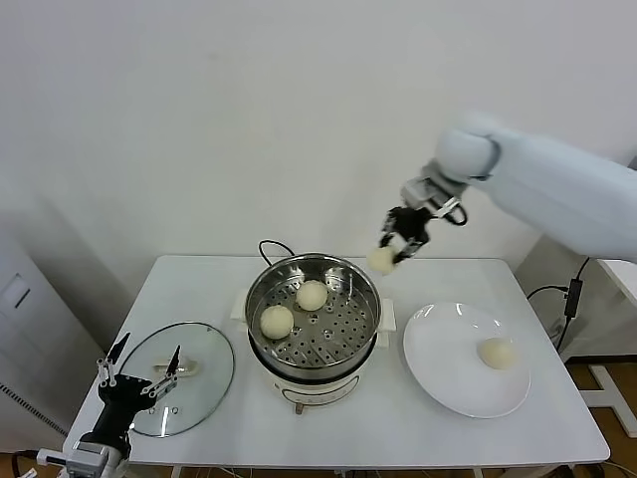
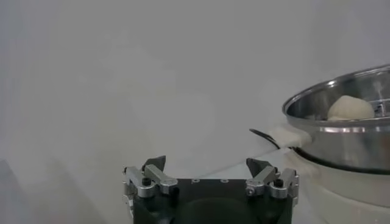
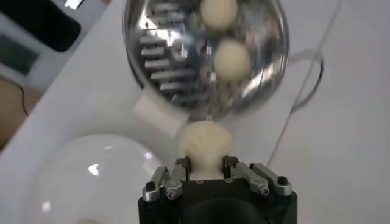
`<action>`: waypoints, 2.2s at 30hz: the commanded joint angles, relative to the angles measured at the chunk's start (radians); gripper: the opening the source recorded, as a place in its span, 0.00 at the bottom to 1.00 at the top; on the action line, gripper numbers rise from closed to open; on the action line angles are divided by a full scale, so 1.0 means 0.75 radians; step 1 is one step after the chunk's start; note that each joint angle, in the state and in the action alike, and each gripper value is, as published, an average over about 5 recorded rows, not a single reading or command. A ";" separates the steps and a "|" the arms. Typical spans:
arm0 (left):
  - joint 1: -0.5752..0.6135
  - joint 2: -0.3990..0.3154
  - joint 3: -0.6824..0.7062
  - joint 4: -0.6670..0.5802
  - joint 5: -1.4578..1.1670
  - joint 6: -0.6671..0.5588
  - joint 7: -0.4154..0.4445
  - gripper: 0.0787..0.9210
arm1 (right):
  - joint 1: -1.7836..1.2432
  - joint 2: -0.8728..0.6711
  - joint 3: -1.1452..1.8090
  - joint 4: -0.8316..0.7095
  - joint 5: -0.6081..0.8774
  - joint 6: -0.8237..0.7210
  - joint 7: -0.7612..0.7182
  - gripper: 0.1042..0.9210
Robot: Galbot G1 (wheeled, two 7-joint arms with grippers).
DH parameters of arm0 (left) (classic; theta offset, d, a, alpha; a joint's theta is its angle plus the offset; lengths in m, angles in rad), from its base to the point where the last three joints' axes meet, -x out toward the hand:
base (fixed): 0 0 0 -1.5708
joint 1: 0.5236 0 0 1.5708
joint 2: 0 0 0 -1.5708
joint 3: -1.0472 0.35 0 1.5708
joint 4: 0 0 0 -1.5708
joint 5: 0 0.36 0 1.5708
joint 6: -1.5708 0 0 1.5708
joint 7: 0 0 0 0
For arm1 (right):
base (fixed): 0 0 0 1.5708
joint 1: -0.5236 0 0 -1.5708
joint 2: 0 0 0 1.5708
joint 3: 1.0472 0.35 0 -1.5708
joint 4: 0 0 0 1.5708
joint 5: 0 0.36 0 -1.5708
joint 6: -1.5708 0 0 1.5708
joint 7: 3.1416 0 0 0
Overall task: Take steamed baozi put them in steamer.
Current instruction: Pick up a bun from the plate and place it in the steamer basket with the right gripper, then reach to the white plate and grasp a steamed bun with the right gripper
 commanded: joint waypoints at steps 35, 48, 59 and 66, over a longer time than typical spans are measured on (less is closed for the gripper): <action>-0.023 0.007 0.009 0.013 -0.015 0.000 0.002 0.88 | -0.238 0.156 0.159 0.052 -0.393 0.525 0.104 0.70; -0.024 0.020 0.013 0.002 -0.018 0.001 0.000 0.88 | 0.212 -0.161 -0.211 -0.380 0.435 -0.398 0.003 0.88; -0.019 0.022 0.018 -0.010 -0.012 -0.001 -0.004 0.88 | -0.348 -0.549 0.076 -0.355 -0.111 -0.354 0.031 0.88; -0.021 0.023 0.030 -0.011 -0.001 0.003 -0.007 0.88 | -0.598 -0.597 0.199 -0.394 -0.196 -0.319 0.078 0.88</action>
